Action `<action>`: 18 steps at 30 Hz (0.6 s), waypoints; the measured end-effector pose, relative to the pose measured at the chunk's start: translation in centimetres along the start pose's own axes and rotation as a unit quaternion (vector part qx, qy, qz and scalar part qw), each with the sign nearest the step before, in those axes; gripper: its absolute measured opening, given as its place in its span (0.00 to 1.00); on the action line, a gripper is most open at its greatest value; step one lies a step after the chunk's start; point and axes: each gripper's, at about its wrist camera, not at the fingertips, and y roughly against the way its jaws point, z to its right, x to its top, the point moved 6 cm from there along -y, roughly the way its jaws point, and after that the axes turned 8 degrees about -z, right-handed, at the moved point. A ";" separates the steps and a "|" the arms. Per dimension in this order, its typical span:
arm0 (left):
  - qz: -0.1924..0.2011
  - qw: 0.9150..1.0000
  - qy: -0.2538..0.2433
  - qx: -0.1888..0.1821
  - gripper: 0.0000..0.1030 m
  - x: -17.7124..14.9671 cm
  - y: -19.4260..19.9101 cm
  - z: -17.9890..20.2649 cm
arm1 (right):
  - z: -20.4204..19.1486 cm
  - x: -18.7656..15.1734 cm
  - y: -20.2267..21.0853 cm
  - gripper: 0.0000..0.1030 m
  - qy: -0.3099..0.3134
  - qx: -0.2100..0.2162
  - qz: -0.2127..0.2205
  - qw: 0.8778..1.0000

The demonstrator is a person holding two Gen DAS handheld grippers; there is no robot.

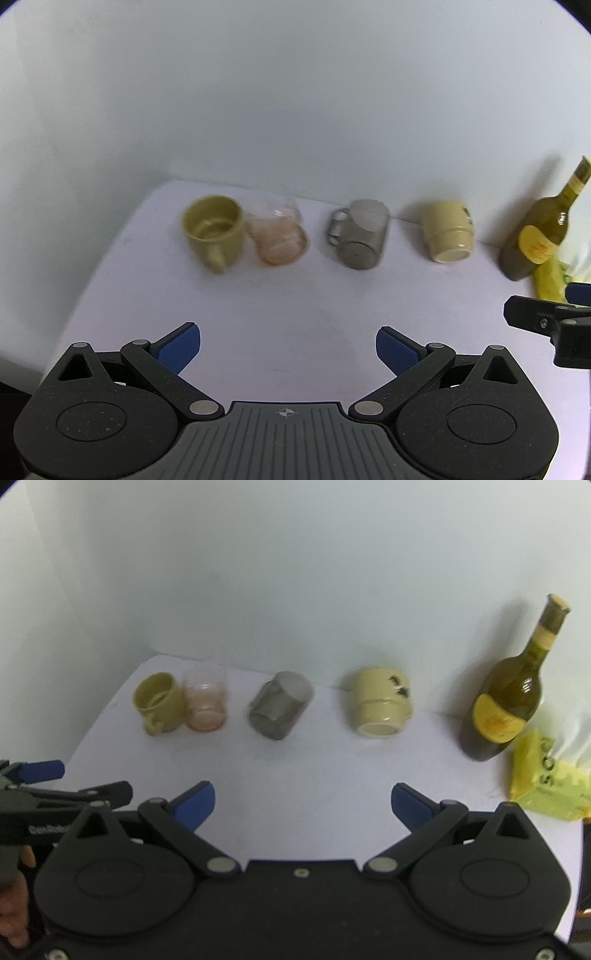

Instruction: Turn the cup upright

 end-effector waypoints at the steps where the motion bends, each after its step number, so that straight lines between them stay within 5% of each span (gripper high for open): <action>1: -0.002 1.000 0.000 -0.004 0.98 0.3 -1.0 0.3 | 0.4 0.0 0.0 1.00 0.001 -0.003 -0.001 1.000; 18: 0.034 0.996 -0.076 -0.022 0.95 6.1 -12.4 8.5 | 8.4 -1.8 0.0 1.00 -0.003 -0.050 -0.031 0.998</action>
